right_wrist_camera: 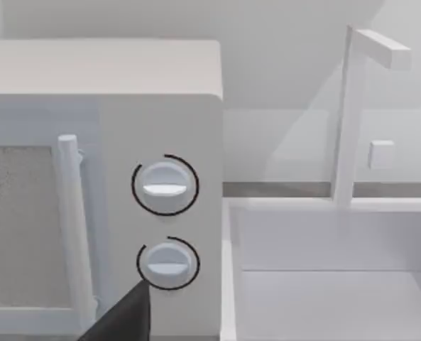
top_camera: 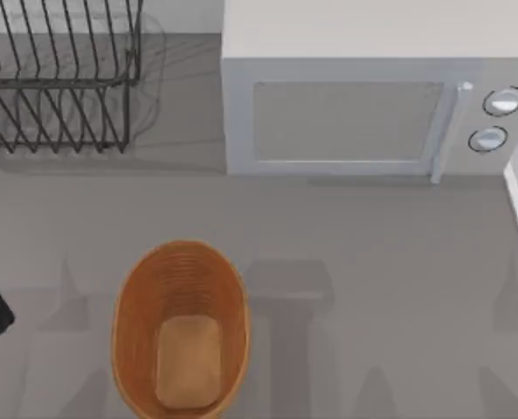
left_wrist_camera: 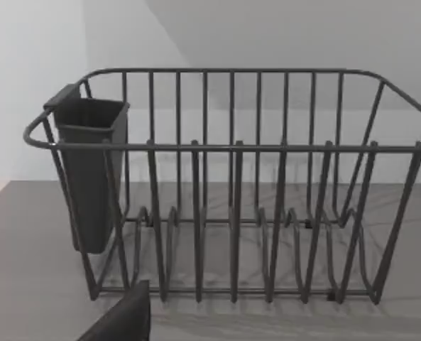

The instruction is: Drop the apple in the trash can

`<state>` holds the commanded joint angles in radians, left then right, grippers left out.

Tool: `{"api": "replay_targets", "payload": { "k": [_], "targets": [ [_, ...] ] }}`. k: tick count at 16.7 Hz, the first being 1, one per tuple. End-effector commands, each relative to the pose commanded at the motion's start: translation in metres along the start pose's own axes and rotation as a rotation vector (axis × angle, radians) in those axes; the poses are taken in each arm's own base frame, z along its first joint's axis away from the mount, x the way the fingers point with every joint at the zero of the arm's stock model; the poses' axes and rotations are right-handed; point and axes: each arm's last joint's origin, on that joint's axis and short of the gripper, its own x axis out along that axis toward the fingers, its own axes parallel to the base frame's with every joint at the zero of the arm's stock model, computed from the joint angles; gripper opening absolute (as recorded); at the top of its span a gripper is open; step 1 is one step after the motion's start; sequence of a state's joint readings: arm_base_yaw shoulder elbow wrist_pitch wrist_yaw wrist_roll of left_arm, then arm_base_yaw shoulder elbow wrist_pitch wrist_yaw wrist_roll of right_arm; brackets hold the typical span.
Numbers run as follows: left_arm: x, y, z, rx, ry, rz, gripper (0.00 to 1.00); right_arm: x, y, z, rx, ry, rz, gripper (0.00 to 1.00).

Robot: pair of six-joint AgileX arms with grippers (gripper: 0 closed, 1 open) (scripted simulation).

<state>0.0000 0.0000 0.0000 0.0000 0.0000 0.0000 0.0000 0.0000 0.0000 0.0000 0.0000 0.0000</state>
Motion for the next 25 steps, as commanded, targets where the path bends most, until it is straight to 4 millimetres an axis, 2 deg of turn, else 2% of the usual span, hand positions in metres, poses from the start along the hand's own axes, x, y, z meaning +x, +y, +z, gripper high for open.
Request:
{"api": "replay_targets", "payload": {
  "k": [4,7,10,13,17,21,25],
  "targets": [
    [0.0,0.0,0.006,0.008,0.023,0.005,1.0,0.0,0.0,0.0,0.0,0.0,0.0,1.0],
    [0.003,0.002,0.025,0.038,0.125,0.016,1.0,0.0,0.0,0.0,0.0,0.0,0.0,1.0],
    [0.017,0.005,0.05,0.078,0.317,0.026,1.0,0.0,0.0,0.0,0.0,0.0,0.0,1.0],
    [0.049,0.011,0.067,0.113,0.6,0.029,1.0,0.0,0.0,0.0,0.0,0.0,0.0,1.0],
    [0.11,0.027,0.069,0.139,1.003,0.017,1.0,0.0,0.0,0.0,0.0,0.0,0.0,1.0],
    [0.165,0.048,0.058,0.142,1.314,-0.009,1.0,0.0,0.0,0.0,0.0,0.0,0.0,1.0],
    [0.209,0.069,0.033,0.129,1.542,-0.047,1.0,0.0,0.0,0.0,0.0,0.0,0.0,1.0]
  ]
}}
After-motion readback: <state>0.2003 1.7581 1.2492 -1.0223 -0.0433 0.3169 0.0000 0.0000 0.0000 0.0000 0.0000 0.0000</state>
